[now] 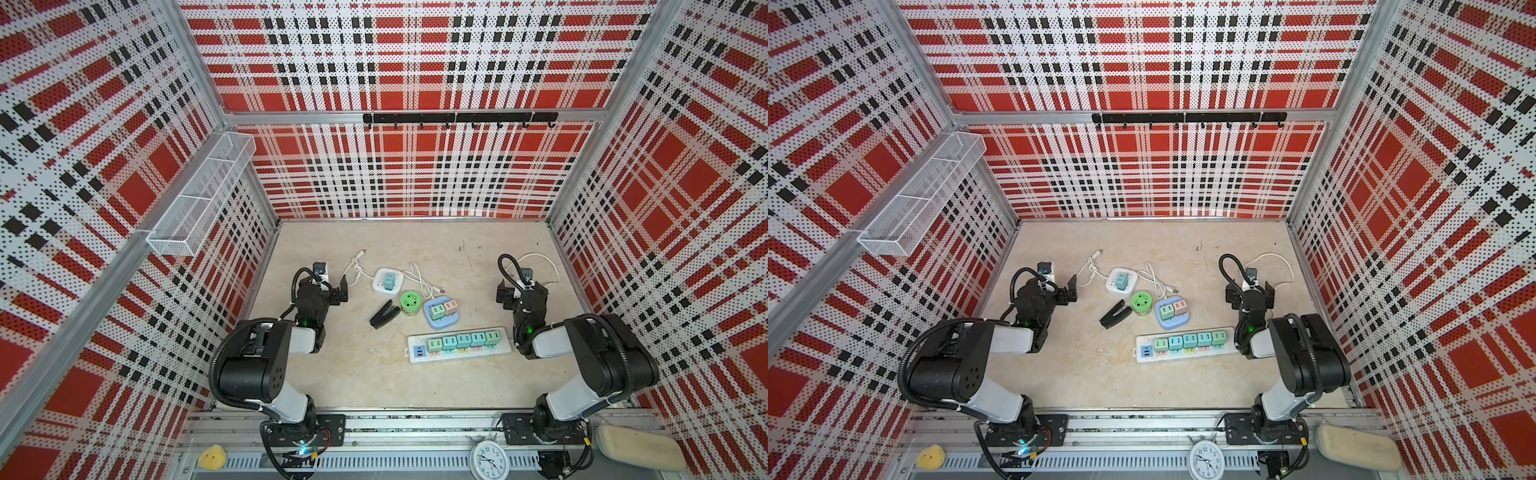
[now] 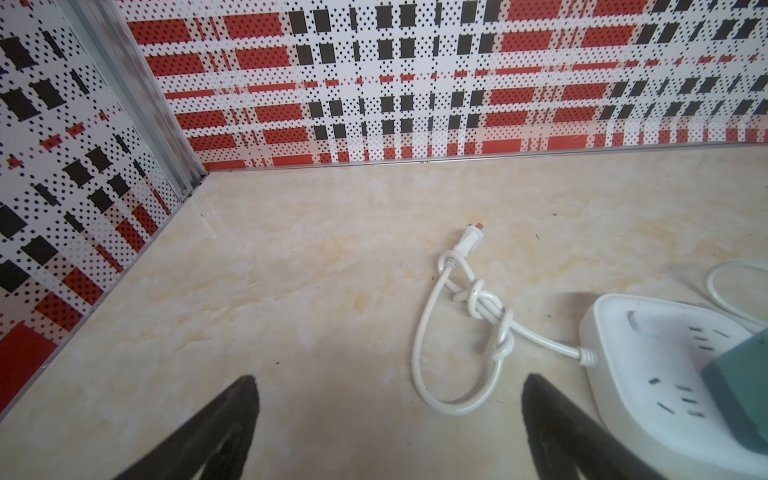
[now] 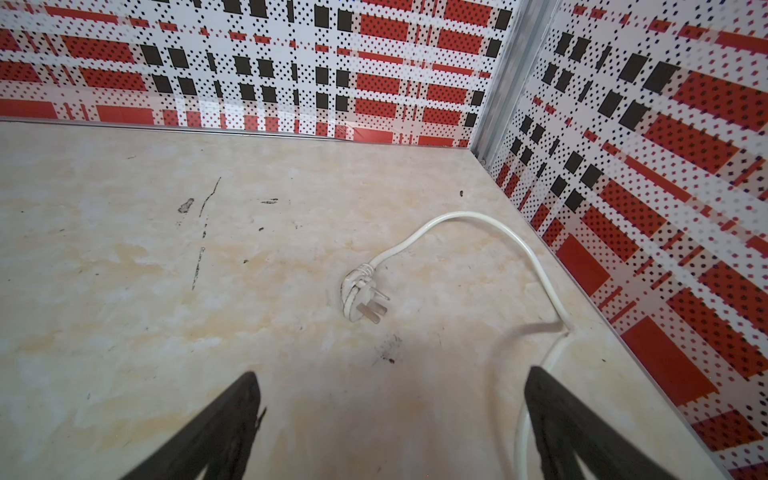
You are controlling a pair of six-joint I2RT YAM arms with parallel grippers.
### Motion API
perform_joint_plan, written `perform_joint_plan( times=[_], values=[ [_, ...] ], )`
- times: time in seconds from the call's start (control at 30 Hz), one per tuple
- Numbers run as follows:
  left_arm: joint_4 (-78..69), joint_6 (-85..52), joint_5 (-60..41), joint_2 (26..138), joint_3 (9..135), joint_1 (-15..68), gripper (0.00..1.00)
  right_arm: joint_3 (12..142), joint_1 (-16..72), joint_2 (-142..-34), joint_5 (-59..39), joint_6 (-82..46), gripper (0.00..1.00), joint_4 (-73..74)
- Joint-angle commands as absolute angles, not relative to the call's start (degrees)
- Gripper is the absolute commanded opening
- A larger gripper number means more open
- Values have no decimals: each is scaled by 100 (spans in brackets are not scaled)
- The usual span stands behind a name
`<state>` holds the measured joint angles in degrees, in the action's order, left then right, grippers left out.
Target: Insert the plug
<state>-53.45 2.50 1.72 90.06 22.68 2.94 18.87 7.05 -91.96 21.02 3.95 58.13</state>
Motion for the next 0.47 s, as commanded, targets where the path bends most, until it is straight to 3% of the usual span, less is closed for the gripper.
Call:
perform_joint_plan(
  times=[0.0,0.43],
  values=[
    [-5343,280,144,9027,2320,304,99,1962,723,-9211,2090,481,100,6187],
    [-5343,279,142,9031,2320,304,99,2170,439,-9141,1579,259,100,5621]
  ],
)
